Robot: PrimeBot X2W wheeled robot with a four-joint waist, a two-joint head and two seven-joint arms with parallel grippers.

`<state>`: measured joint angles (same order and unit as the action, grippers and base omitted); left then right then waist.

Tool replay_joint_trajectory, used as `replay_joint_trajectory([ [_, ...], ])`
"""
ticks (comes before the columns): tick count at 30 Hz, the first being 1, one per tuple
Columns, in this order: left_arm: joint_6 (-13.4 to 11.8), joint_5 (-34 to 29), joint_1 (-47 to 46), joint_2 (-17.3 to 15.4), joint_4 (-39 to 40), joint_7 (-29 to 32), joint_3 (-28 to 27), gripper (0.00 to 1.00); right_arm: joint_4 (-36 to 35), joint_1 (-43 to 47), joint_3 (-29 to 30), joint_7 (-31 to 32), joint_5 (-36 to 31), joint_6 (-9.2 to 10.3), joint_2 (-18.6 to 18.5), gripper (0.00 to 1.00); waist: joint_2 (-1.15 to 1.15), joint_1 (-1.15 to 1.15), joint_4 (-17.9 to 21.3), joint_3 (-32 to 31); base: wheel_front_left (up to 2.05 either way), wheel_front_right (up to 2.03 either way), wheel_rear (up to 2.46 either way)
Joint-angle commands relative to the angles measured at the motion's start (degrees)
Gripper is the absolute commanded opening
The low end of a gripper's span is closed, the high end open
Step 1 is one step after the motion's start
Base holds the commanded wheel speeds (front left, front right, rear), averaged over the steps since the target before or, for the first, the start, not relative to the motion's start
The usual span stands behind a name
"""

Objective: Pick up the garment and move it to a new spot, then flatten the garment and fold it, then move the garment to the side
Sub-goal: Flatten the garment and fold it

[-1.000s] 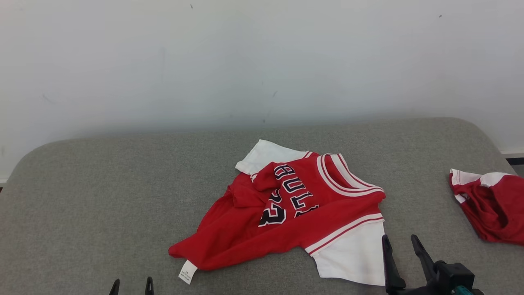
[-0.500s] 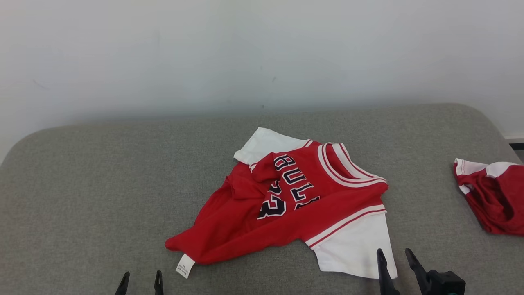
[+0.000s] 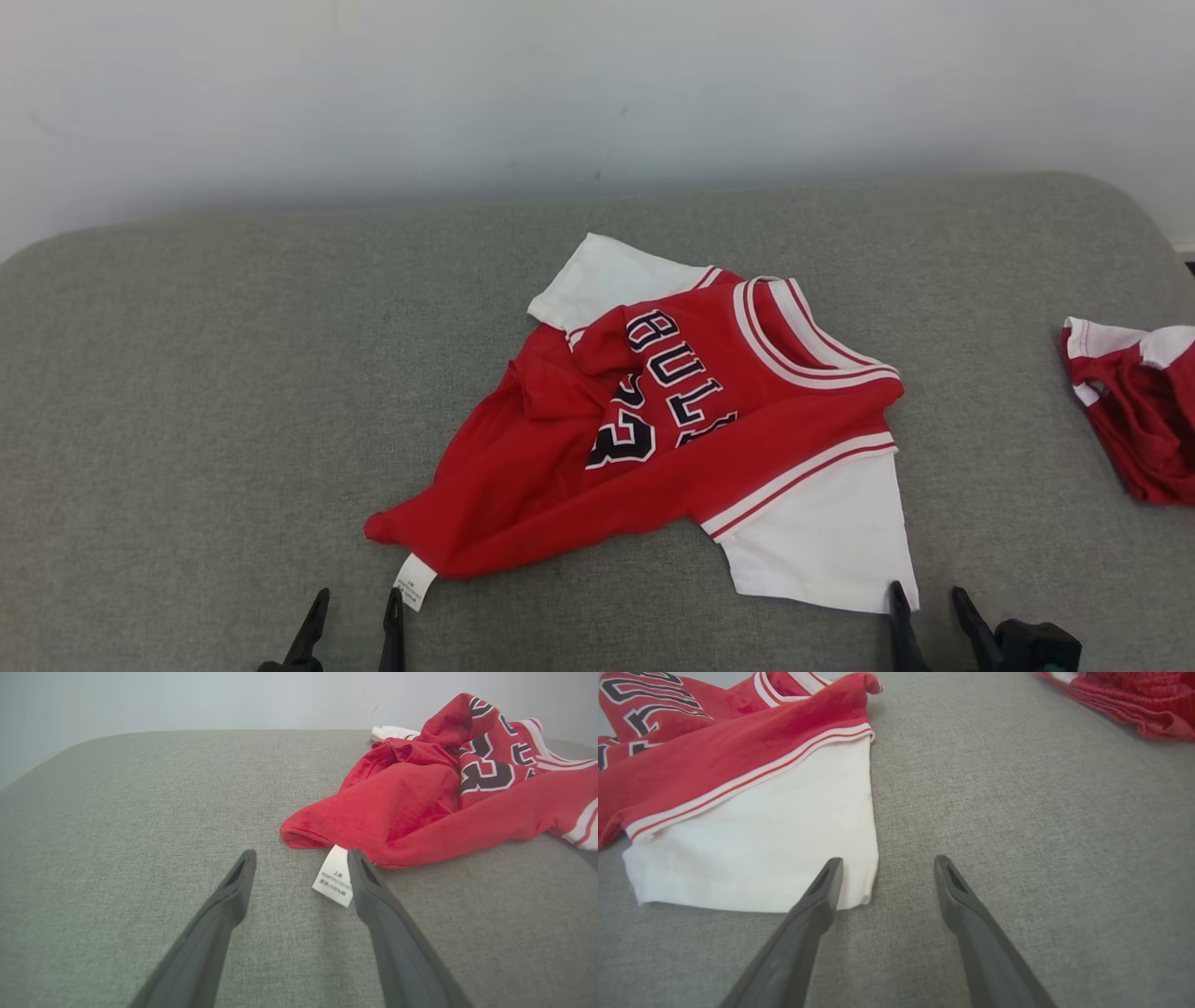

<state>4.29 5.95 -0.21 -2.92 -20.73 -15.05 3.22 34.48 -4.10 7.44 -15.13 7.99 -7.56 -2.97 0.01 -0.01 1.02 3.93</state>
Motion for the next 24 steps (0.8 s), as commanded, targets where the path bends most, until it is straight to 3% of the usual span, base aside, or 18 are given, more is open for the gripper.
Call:
replay_joint_trajectory([
  [1, -0.02, 0.23, -0.93, 0.00, 0.00, -0.17, -0.10, 1.00, 0.48, -0.96, 0.09, 0.01, 0.25, 0.16, 0.13, 1.00, -0.01, 0.01, -0.40, 1.02, 0.00, 0.00, 0.00],
  [4, 0.04, -0.17, -1.04, 0.02, -0.17, -0.17, -0.08, 1.00, 1.87, -1.55, -0.52, 0.02, -0.39, 0.16, 0.13, 1.00, -0.01, 0.01, -0.71, 1.49, 0.00, 0.00, 0.00],
  [6, 0.11, -0.27, -1.08, 0.04, -0.32, -0.17, -0.20, 1.00, 2.87, -1.92, -1.37, 0.04, -1.10, 0.16, 0.12, 0.89, -0.01, 0.01, -0.85, 1.52, 0.00, 0.00, 0.00],
  [7, 0.08, -0.24, -1.13, 0.03, -0.37, -0.17, -0.27, 1.00, 3.75, -2.09, -1.62, 0.06, -0.91, 0.16, 0.16, 0.46, -0.01, 0.01, -0.89, 1.51, 0.00, 0.00, 0.00],
  [8, 0.07, -0.26, -1.18, 0.03, -0.42, -0.17, -0.31, 1.00, 4.64, -2.19, -1.91, 0.11, -1.18, 0.16, 0.17, 0.16, -0.01, 0.01, -0.93, 1.49, 0.00, 0.00, 0.00],
  [9, 0.11, -0.26, -1.24, 0.03, -0.42, -0.17, -0.35, 1.00, 5.40, -2.31, -2.13, 0.18, -1.18, 0.16, 0.17, 0.00, -0.01, 0.01, -0.97, 1.49, 0.00, 0.00, 0.00],
  [24, 0.65, 4.86, -1.28, 0.02, -1.91, -0.17, 0.55, 1.00, 0.65, 0.03, 5.22, 0.02, -3.19, 0.16, -3.06, 0.00, -0.01, 0.01, 1.76, 1.64, 0.00, 0.00, 0.00],
])
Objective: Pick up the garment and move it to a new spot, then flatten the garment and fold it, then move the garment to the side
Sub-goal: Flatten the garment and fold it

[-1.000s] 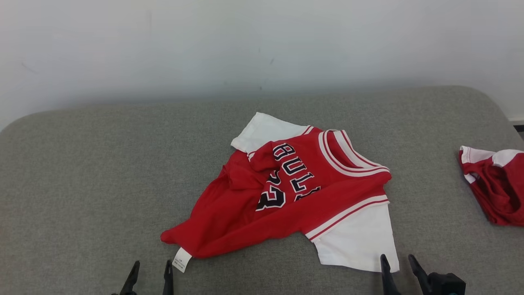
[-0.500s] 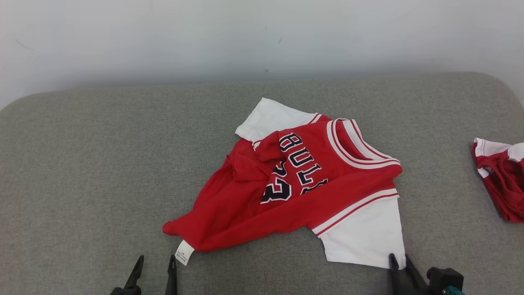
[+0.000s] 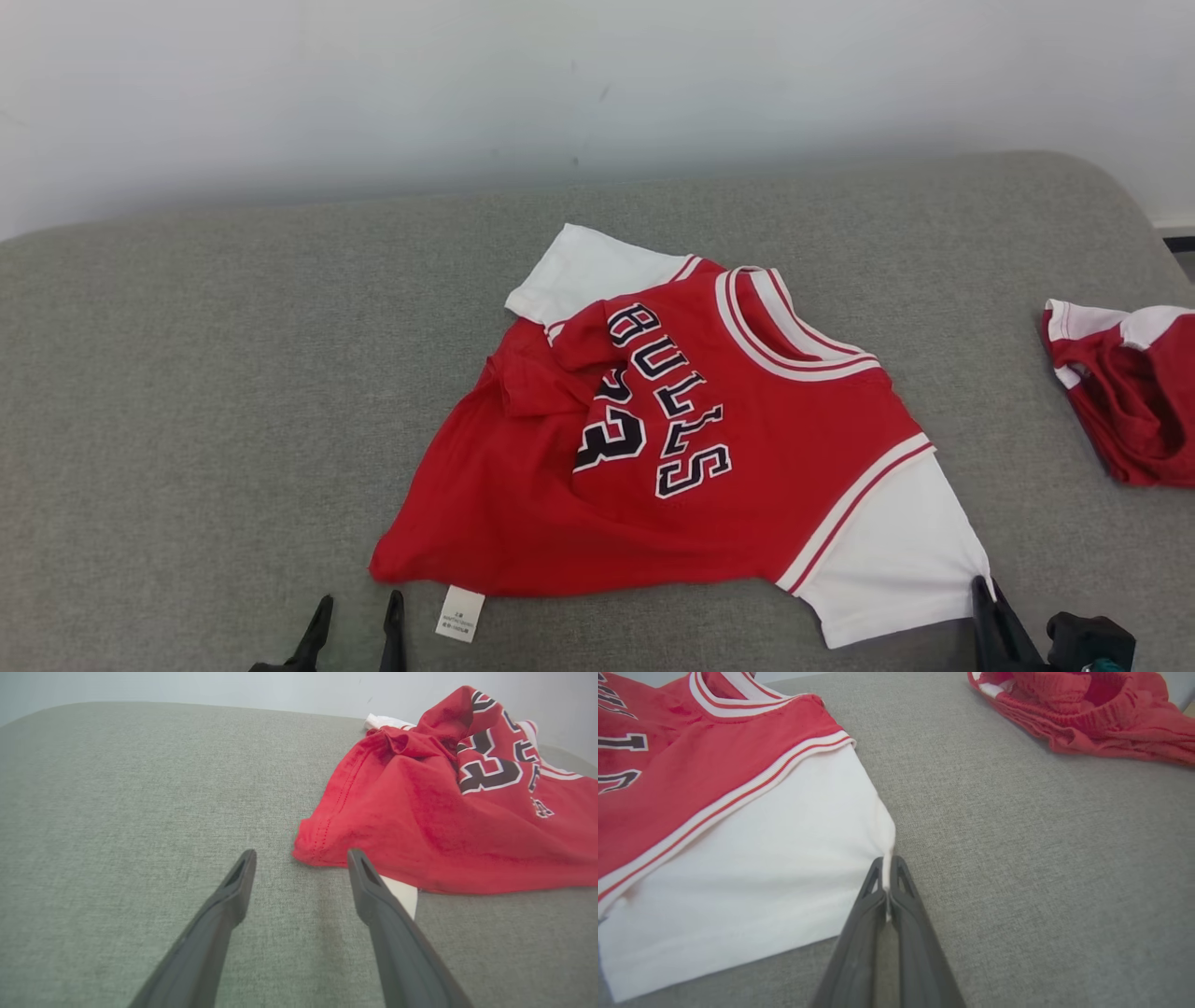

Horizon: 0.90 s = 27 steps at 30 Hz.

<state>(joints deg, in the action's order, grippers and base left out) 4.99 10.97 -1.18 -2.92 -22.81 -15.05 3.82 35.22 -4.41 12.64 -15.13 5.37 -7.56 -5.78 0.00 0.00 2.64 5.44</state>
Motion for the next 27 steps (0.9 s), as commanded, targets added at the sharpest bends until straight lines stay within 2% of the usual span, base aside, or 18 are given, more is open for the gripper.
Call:
replay_joint_trajectory([
  [1, -0.10, 0.83, -0.33, 0.03, -0.20, -0.17, -0.03, 1.00, -0.27, 0.52, 0.22, 0.02, -0.51, 0.16, -0.42, 0.00, 0.00, 0.00, 0.38, 0.28, 0.00, 0.00, 0.00],
  [15, -0.07, 6.07, -4.24, -0.01, -5.92, -0.17, 0.98, 1.00, -1.76, -1.68, 0.45, 0.01, -0.75, 0.16, -1.54, 0.00, 0.00, 0.00, 2.80, 3.21, 0.00, 0.00, 0.00],
  [24, -0.08, 4.58, -6.05, 0.08, -8.90, -0.10, 2.59, 0.98, -2.48, -2.40, 0.78, 0.02, -0.96, 0.17, -2.03, 0.00, 0.00, 0.00, 3.32, 4.20, 0.00, 0.00, 0.00],
  [25, 0.08, 4.14, -6.11, 0.09, -9.15, -0.10, 3.09, 0.76, -2.50, -2.48, 0.83, 0.02, -0.98, 0.17, -2.04, 0.00, 0.00, 0.00, 3.34, 4.16, 0.00, 0.00, 0.00],
  [26, 0.08, 3.65, -6.10, 0.09, -9.44, -0.09, 3.79, 0.45, -2.54, -2.56, 0.89, 0.02, -1.06, 0.17, -2.03, 0.00, 0.00, 0.00, 3.32, 4.02, 0.00, 0.00, 0.00],
  [27, 0.12, 3.64, -6.04, 0.08, -9.78, -0.07, 4.32, 0.29, -2.58, -2.64, 0.91, 0.02, -1.12, 0.17, -1.96, 0.00, 0.00, 0.00, 3.30, 3.93, 0.00, 0.00, 0.00],
])
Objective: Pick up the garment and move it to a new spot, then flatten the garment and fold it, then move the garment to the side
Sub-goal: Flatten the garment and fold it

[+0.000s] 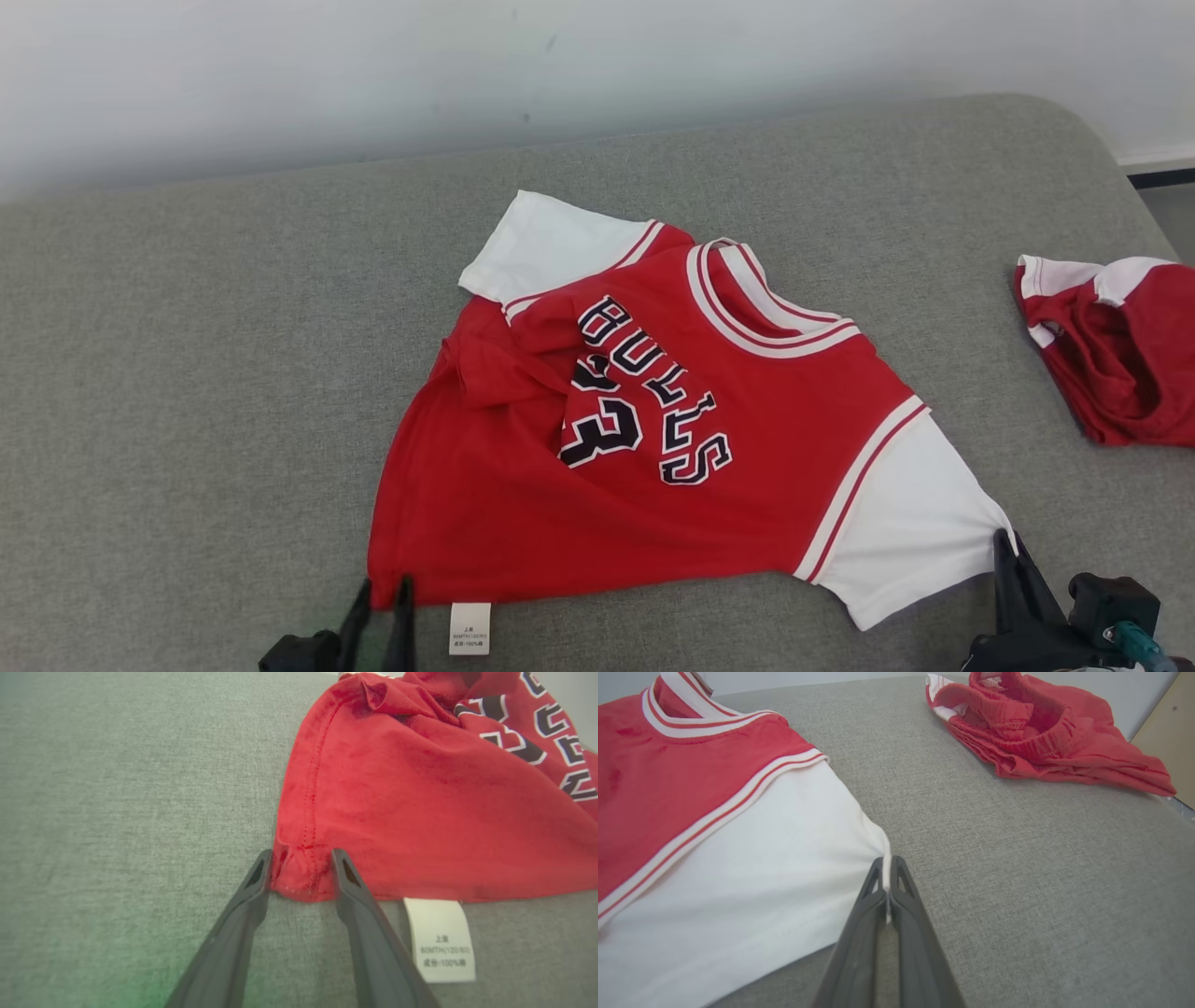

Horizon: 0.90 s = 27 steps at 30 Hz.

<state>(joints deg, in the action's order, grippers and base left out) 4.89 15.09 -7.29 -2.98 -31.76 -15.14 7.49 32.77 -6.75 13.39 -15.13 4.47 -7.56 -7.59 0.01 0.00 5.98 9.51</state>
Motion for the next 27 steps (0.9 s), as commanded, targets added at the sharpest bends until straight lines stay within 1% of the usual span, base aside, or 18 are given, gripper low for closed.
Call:
replay_joint_trajectory([
  [1, 0.16, -0.28, 0.16, 0.12, -1.03, 0.11, 0.94, 0.07, -0.14, -0.36, 0.16, 0.02, -0.26, 0.17, -0.04, 0.00, -0.01, 0.00, -0.09, -0.32, 0.00, 0.00, 0.00],
  [2, 0.11, -0.10, 0.33, 0.13, -1.28, 0.11, 1.24, 0.00, -0.13, -0.39, 0.12, 0.02, -0.34, 0.17, 0.10, 0.00, -0.01, 0.00, -0.16, -0.51, 0.00, 0.00, 0.00],
  [6, -0.26, 0.39, 1.16, 0.10, -2.14, 0.10, 1.50, 0.00, -0.38, -0.33, -0.27, 0.02, -0.14, 0.17, 0.58, 0.00, -0.01, 0.00, -0.60, -1.86, 0.00, 0.00, 0.00],
  [8, -0.54, 0.22, 1.80, 0.02, -1.03, 0.06, 0.65, 0.00, -1.05, -0.11, -0.52, 0.01, 0.49, 0.17, 0.84, 0.00, -0.01, 0.00, -0.95, -2.95, 0.00, 0.00, 0.00],
  [11, -0.37, -0.43, 3.15, 0.01, 1.99, -0.06, -0.98, 0.00, -3.28, 0.15, -1.04, 0.02, 1.75, 0.17, 1.41, 0.00, -0.01, 0.00, -1.65, -5.30, 0.00, 0.00, 0.00],
  [15, 0.37, -1.74, 4.71, 0.01, 7.73, -0.07, -4.04, 0.00, -7.95, -0.69, -2.39, 0.01, 4.84, 0.17, 1.83, 0.00, -0.01, 0.00, -2.56, -8.46, 0.00, 0.00, 0.00],
  [16, 0.37, -1.74, 4.71, 0.01, 7.73, -0.07, -4.04, 0.00, -7.95, -0.69, -2.39, 0.01, 4.84, 0.17, 1.83, 0.00, -0.01, 0.00, -2.56, -8.46, 0.00, 0.00, 0.00],
  [19, 1.13, -3.94, 2.92, -0.44, 11.89, -0.07, -6.29, 0.00, -12.08, -3.06, -3.33, 0.01, 6.83, 0.17, 1.15, 0.00, -0.01, 0.00, -3.43, -10.12, 0.00, 0.00, 0.00],
  [22, 1.98, -5.24, -0.86, -2.59, 14.71, -0.07, -7.78, 0.00, -15.56, -6.61, -4.32, 0.01, 8.65, 0.17, -0.19, 0.00, -0.01, 0.00, -4.14, -11.43, 0.00, 0.00, 0.00],
  [24, 2.21, -6.10, -4.49, -4.68, 16.28, -0.06, -7.95, 0.00, -17.33, -10.20, -5.28, 0.02, 9.48, 0.17, -1.68, 0.00, -0.01, 0.00, -4.52, -12.19, 0.00, 0.00, 0.00],
  [27, 2.40, -6.94, -10.93, -9.15, 18.38, -0.07, -7.72, 0.00, -19.08, -16.22, -6.79, 0.01, 9.67, 0.17, -4.36, 0.00, -0.01, 0.00, -5.05, -13.12, 0.00, 0.00, 0.00],
])
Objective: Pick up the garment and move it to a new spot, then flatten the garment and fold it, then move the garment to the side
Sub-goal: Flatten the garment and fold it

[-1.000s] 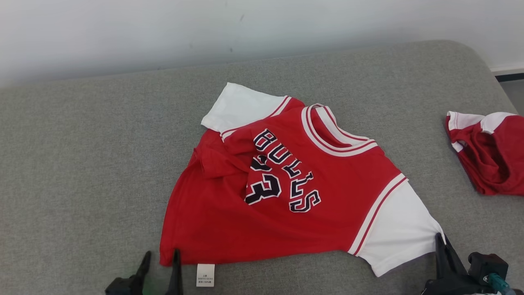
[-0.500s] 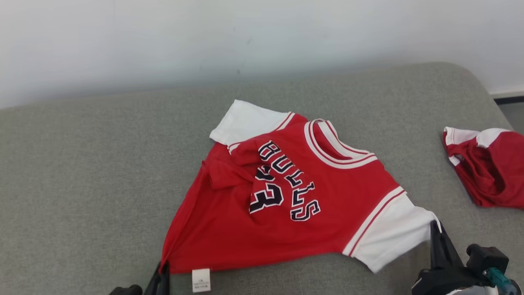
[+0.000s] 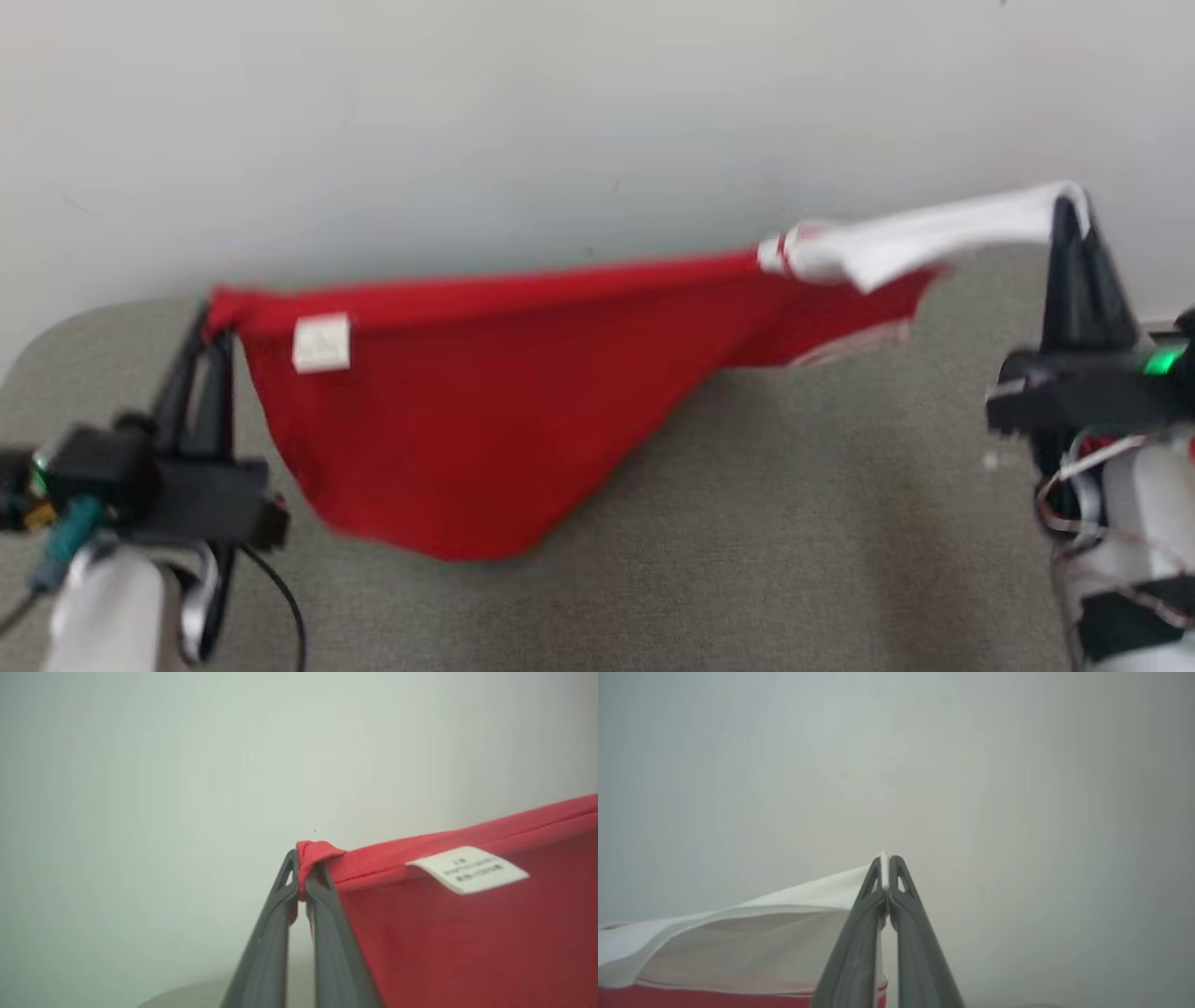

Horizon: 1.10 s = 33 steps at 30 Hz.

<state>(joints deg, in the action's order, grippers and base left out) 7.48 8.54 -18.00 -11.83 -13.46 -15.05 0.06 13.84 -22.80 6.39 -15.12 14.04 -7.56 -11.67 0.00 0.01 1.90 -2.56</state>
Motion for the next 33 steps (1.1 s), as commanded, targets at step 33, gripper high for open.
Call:
replay_joint_trajectory([
  [33, -4.49, -4.83, -57.46, -15.39, -26.06, 1.89, 16.26, 0.00, 26.49, -60.60, -4.02, 0.39, -16.53, 0.23, -11.38, 0.00, 0.00, -0.01, -3.84, 24.46, 0.00, 0.00, 0.00],
])
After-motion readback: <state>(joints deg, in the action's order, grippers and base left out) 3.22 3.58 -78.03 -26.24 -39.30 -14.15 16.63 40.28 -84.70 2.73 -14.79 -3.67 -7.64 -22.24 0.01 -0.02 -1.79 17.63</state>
